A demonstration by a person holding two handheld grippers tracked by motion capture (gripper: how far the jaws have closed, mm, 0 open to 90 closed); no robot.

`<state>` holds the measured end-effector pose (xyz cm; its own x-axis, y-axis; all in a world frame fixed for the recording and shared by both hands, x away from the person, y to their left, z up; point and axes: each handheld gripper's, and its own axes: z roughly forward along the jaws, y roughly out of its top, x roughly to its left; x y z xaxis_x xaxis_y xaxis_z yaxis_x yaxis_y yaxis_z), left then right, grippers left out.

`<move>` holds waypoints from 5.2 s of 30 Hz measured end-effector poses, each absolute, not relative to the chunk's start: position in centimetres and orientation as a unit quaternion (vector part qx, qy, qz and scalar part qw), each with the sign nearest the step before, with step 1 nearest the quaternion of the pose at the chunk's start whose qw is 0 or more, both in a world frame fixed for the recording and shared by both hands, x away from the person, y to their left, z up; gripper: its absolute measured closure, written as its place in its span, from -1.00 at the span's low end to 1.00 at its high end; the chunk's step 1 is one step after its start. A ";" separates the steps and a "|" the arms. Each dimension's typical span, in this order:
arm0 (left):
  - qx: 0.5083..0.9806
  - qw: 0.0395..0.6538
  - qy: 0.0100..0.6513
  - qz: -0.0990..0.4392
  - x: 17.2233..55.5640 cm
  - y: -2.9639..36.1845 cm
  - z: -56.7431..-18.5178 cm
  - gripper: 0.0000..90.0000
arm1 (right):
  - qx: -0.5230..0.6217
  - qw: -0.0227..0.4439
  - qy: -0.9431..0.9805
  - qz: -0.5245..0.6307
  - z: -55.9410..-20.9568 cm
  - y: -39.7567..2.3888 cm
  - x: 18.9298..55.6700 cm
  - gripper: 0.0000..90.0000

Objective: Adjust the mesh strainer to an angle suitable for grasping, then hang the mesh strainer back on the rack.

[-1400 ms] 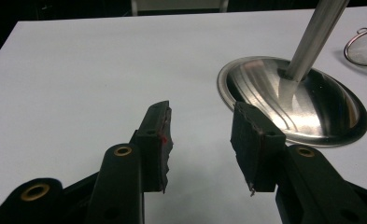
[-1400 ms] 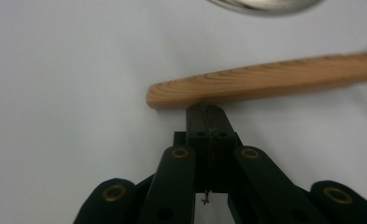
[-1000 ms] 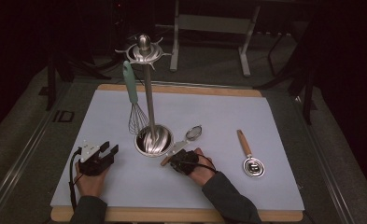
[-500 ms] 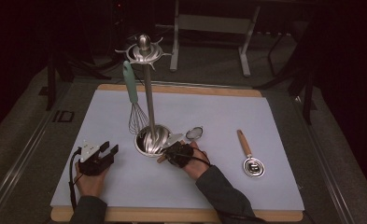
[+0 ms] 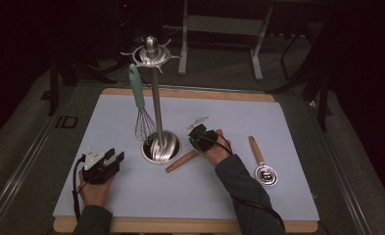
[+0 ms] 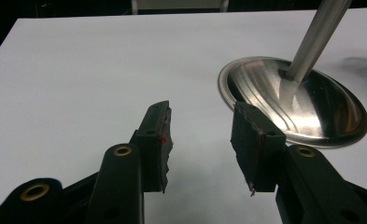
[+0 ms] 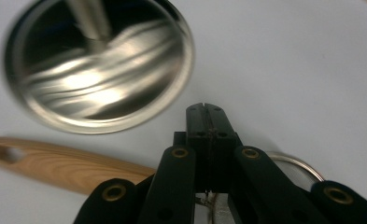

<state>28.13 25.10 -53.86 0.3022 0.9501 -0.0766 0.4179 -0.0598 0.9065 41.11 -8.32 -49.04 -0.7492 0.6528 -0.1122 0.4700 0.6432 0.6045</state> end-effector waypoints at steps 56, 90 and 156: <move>0.668 0.454 0.510 0.295 28.1 25.0 -53.8 0.27 | 0.380 0.147 0.886 0.220 -49.0 -19.2 39.2 0.99; 0.670 0.452 0.509 0.296 28.1 25.0 -53.8 0.27 | 0.319 0.068 0.915 0.235 -48.5 -17.7 36.5 0.91; 0.670 0.451 0.508 0.298 28.1 24.9 -53.8 0.26 | 0.227 -0.027 0.968 0.104 -49.7 -14.8 40.0 0.39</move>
<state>28.08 24.95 -53.84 0.3054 0.9504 -0.0586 0.4130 -0.0767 0.9075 39.98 -14.78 -49.72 -0.8955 0.4336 0.1001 0.4450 0.8751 0.1899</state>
